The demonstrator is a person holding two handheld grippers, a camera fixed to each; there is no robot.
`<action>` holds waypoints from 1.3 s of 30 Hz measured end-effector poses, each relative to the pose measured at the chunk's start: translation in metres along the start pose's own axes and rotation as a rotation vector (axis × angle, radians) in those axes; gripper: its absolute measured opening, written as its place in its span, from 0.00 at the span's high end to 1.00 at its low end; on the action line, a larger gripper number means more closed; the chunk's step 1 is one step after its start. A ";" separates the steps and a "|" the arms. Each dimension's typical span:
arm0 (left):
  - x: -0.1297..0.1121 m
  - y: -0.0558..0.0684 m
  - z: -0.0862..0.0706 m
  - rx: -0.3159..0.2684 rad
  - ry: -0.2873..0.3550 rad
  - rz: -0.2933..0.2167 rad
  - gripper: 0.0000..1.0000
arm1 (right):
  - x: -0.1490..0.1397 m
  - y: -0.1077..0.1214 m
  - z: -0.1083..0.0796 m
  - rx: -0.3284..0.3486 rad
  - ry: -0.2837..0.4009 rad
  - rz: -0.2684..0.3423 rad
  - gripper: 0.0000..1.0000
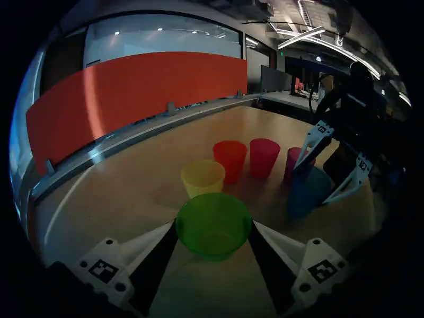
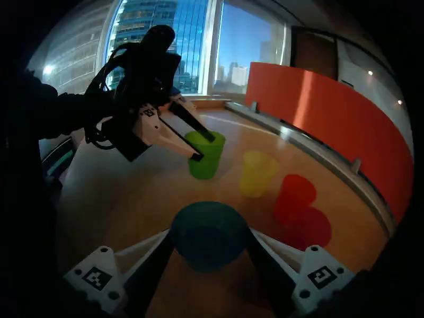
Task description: Pour water
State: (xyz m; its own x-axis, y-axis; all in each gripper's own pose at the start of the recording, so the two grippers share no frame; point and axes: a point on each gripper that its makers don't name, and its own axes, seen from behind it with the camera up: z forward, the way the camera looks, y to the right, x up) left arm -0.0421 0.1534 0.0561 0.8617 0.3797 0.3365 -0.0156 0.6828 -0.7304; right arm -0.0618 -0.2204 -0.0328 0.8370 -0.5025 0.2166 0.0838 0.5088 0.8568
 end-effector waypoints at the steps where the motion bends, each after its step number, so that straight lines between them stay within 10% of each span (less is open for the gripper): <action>1: 0.002 0.001 -0.002 -0.003 0.007 0.000 0.11 | 0.004 0.000 -0.002 -0.005 0.011 0.004 0.07; 27: 0.076 0.006 -0.069 0.027 0.277 -0.116 0.11 | 0.090 0.001 -0.051 -0.094 0.281 0.089 0.07; 39: 0.095 0.010 -0.084 0.052 0.343 -0.060 0.11 | 0.112 -0.002 -0.063 -0.121 0.365 0.106 0.07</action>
State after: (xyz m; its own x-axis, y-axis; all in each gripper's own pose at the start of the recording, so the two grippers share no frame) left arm 0.0822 0.1435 0.0311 0.9819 0.1121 0.1525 0.0222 0.7321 -0.6809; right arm 0.0658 -0.2336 -0.0401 0.9798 -0.1722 0.1018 0.0313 0.6344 0.7724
